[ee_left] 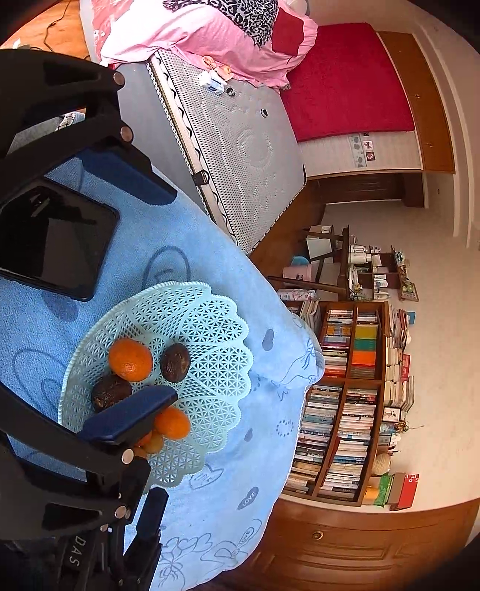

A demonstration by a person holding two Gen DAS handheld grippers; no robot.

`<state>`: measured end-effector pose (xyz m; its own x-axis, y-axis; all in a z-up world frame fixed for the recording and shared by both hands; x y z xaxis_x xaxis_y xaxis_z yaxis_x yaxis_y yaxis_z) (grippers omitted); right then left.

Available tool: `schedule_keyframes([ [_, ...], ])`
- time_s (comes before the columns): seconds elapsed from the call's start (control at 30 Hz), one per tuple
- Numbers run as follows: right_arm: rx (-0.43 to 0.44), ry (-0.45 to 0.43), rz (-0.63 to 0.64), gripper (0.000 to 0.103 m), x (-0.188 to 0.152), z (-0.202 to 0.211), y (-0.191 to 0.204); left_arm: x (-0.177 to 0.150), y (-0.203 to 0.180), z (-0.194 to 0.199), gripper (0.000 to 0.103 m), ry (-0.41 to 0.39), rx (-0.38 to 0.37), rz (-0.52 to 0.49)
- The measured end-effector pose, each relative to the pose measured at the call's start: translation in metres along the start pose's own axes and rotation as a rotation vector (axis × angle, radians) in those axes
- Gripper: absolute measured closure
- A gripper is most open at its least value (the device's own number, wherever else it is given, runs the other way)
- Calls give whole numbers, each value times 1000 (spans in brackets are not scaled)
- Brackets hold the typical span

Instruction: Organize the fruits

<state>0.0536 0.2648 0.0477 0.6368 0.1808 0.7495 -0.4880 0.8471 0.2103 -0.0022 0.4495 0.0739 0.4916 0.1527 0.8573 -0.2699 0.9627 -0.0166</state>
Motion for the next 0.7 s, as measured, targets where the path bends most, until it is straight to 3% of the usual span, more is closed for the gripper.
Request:
schedule_keyframes([
  [0.2, -83, -33, 76, 19, -7, 13, 2, -3, -4, 2, 3, -18, 37, -49],
  [0.3, -130, -63, 125, 7, -11, 21, 5, -4, -10, 3, 3, -26, 48, -77],
  [0.7, -235, -42, 208, 5, -19, 28, 10, -16, -24, 16, 3, -37, 77, -166],
])
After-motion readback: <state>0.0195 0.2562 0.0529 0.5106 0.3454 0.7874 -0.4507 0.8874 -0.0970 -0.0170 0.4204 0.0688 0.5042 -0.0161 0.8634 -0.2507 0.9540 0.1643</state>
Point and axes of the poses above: each gripper's, at about its wrist camera, not at the fingertips, and z roughly against the way its jaws point, y to its left, x to its top, the point moved 3 cm from there along -z, roughly the way its jaws point, and after that the axes turned 2 degrees about z, right-handed, at the moved point
